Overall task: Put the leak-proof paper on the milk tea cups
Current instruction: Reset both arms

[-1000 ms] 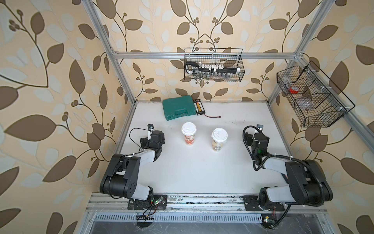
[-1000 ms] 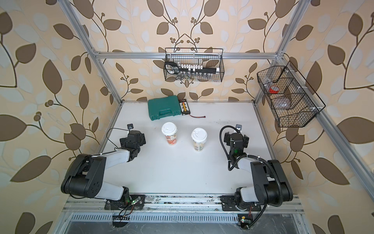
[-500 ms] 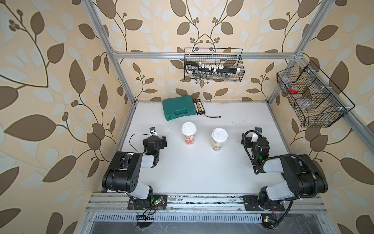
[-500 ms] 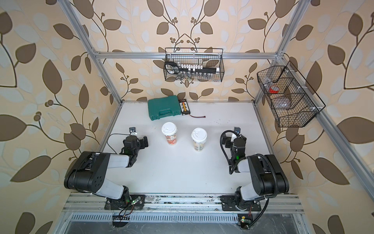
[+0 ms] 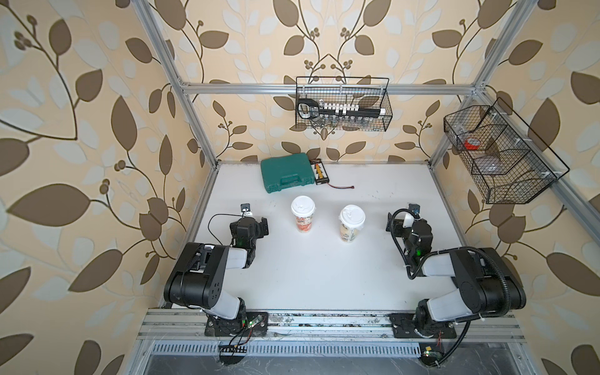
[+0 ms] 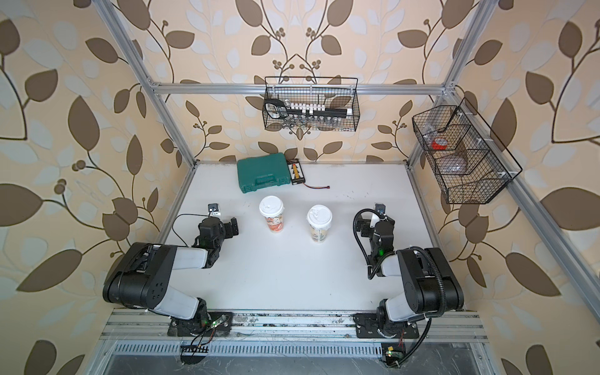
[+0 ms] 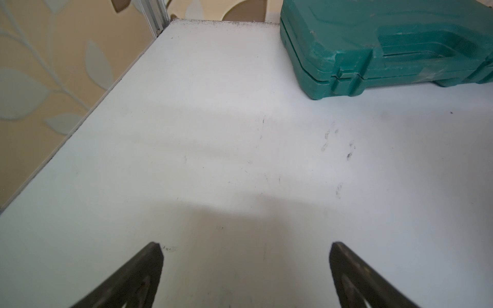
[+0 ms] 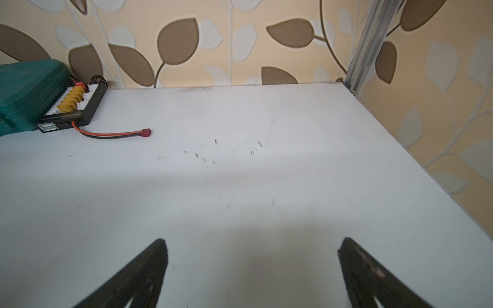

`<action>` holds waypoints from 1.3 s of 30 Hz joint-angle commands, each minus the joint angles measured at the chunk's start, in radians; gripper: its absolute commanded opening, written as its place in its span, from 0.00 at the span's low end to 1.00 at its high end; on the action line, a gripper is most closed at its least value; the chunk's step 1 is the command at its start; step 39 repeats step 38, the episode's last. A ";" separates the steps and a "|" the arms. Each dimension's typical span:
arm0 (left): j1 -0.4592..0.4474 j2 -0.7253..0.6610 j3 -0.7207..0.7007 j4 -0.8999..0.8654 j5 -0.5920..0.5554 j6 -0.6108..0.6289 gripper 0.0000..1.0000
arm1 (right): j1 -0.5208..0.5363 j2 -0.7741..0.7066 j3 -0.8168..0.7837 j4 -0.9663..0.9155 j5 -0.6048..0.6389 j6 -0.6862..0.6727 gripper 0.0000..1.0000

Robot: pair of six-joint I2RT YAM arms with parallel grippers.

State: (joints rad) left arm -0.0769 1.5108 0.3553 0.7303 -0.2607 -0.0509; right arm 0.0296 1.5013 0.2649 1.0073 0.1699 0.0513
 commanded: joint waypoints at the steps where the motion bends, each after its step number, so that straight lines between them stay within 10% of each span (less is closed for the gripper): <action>1: 0.011 -0.015 0.019 0.035 0.020 0.014 0.99 | -0.005 0.001 0.016 0.019 -0.015 -0.005 1.00; 5: 0.012 -0.015 0.019 0.035 0.020 0.015 0.99 | -0.014 0.001 0.016 0.017 -0.046 -0.001 1.00; 9: 0.012 -0.015 0.018 0.034 0.022 0.015 0.99 | -0.133 -0.004 -0.001 0.047 -0.596 -0.092 1.00; 14: 0.012 -0.015 0.019 0.035 0.021 0.014 0.99 | -0.129 -0.006 0.005 0.030 -0.571 -0.092 1.00; 18: 0.012 -0.015 0.018 0.035 0.020 0.014 0.99 | -0.100 -0.005 0.010 0.022 -0.219 0.021 1.00; 39: 0.012 -0.015 0.019 0.035 0.021 0.014 0.99 | -0.043 0.007 0.036 -0.019 -0.131 -0.010 1.00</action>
